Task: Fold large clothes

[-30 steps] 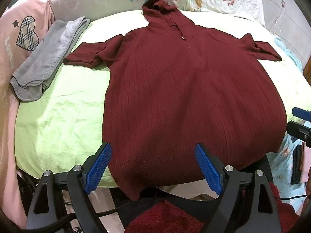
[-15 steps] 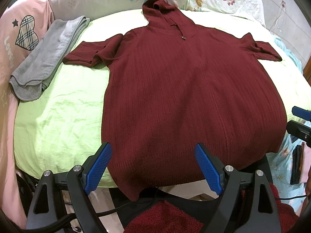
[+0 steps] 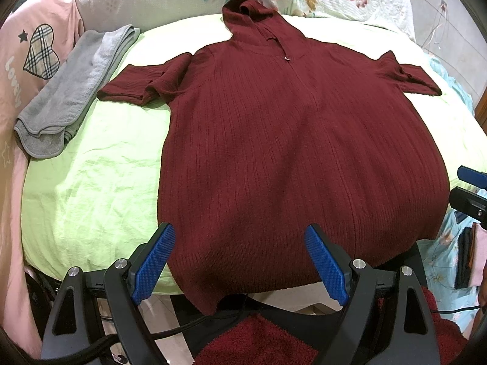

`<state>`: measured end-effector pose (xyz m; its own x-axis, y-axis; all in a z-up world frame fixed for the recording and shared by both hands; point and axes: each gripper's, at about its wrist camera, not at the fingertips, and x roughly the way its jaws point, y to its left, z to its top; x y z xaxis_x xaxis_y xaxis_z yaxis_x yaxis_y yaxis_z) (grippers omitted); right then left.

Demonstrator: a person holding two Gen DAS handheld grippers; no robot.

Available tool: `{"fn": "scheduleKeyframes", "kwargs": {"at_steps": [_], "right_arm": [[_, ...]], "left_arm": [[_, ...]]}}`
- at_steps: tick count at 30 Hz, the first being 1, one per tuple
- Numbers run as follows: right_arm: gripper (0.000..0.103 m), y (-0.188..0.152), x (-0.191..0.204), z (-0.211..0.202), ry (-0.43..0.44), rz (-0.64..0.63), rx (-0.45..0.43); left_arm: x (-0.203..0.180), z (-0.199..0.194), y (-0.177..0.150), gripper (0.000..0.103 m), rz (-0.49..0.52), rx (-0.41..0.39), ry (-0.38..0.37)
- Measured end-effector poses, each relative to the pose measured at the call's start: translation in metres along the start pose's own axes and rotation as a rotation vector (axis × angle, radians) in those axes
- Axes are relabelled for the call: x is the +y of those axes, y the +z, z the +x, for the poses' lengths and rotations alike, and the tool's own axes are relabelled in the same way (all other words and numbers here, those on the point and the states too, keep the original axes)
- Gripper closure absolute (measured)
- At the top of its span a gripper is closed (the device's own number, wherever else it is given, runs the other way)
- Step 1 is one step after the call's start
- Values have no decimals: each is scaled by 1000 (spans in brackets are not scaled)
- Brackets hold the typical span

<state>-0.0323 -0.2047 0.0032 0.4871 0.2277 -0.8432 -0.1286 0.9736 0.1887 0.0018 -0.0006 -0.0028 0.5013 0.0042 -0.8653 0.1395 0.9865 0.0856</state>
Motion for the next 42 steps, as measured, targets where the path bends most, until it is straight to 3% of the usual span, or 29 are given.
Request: {"fn": "scheduleKeyframes", "kwargs": {"at_steps": [12,18,27,42], "right_arm": [[0,1,0,0,2,2,-3],[0,1,0,0,2,4,-1],[0,4,-4,3,5,18,-6],[0,19,-39,8,-11,75,-57]], "left_arm": [[-2,5,2,15,6,12,5],[-2,8,3,15,26,57,25],[-2,13,5,15,15,36,-10],[0,38,37,14,3,47,-11]]}}
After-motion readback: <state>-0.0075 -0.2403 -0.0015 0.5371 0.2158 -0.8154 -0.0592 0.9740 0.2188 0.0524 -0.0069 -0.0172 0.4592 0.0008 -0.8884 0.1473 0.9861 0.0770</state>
